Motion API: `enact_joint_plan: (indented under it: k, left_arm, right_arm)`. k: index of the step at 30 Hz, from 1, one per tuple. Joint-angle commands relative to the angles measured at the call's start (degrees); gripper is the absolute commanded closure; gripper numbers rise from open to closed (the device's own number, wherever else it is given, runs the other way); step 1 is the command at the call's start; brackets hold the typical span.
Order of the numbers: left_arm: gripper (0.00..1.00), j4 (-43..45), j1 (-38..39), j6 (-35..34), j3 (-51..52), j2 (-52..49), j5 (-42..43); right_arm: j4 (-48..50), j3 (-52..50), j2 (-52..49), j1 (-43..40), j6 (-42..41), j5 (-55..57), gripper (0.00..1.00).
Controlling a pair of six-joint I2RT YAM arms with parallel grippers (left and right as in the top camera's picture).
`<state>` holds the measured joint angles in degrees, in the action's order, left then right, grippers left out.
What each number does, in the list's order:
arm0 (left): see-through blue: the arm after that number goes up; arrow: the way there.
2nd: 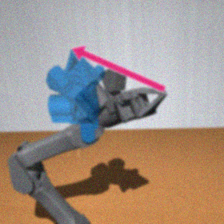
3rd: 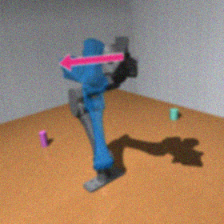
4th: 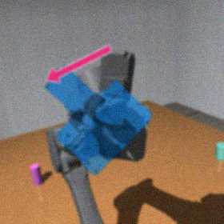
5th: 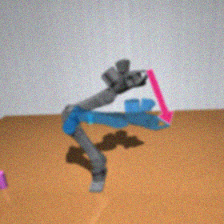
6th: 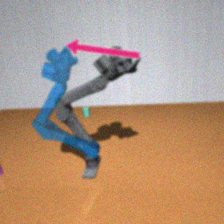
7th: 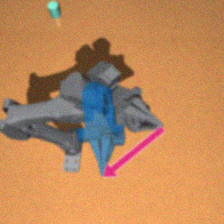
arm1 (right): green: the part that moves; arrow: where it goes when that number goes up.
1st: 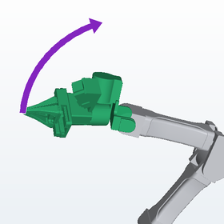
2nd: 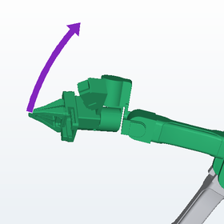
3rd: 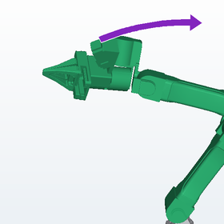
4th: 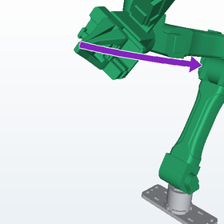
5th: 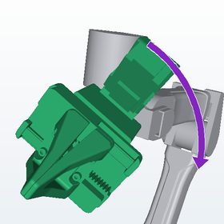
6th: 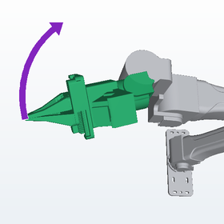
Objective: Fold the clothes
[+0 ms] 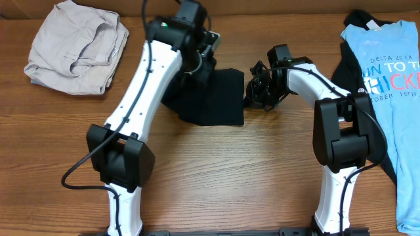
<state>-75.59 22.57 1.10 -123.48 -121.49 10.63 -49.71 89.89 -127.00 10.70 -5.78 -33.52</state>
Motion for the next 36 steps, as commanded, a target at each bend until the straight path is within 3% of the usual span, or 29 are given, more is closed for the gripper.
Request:
enact_joint_plan:
  k: [1,5,8,9,10,11,14,15,22,31,36]
  left_arm:
    - [0.96,0.8,2.7,-3.5,-1.1,0.3,-0.8]
    - [0.96,1.1,5.0,-5.2,-1.1,-2.2,-3.1]
    - [0.93,1.8,6.1,-5.4,-1.1,-4.8,-3.7]
    - [0.86,2.3,6.4,-5.4,-1.1,-5.7,-3.7]
    - [0.71,2.7,6.8,-5.4,-1.1,-6.7,-3.6]
    - [0.47,3.4,7.1,-5.4,-1.1,-7.7,-3.6]
    - [0.08,4.8,8.2,-5.4,-1.1,-9.4,-2.7]
    - [0.00,5.2,8.6,-5.4,-1.1,-9.4,-2.2]
    - [0.00,5.9,10.8,-5.4,-6.0,-9.1,-0.7]
    - [0.00,-8.5,6.4,-5.5,-35.7,-8.9,0.3]
    - [0.00,-13.4,-1.0,-10.3,-52.0,-8.9,0.4]
  right_arm:
    - [-0.7,1.7,4.0,-2.2,0.2,-4.2,0.96]
    - [-3.7,5.0,11.6,-6.3,0.2,-4.3,0.91]
    - [-7.1,7.8,17.7,-10.4,0.2,-4.3,0.76]
    - [-8.0,8.5,19.6,-11.9,0.6,-4.3,0.69]
    - [-9.1,9.2,21.5,-13.4,1.3,-4.3,0.62]
    - [-10.3,9.8,23.6,-15.1,1.7,-4.3,0.55]
    - [-12.0,10.1,28.1,-19.1,1.8,-4.3,0.48]
    - [-12.4,10.1,29.2,-20.2,2.3,-4.3,0.46]
    - [-15.9,9.8,31.2,-23.3,4.8,-4.0,0.42]
    - [-16.2,8.8,29.7,-20.1,6.3,-1.5,0.36]
    - [-13.9,8.7,26.8,-14.9,7.7,0.2,0.36]
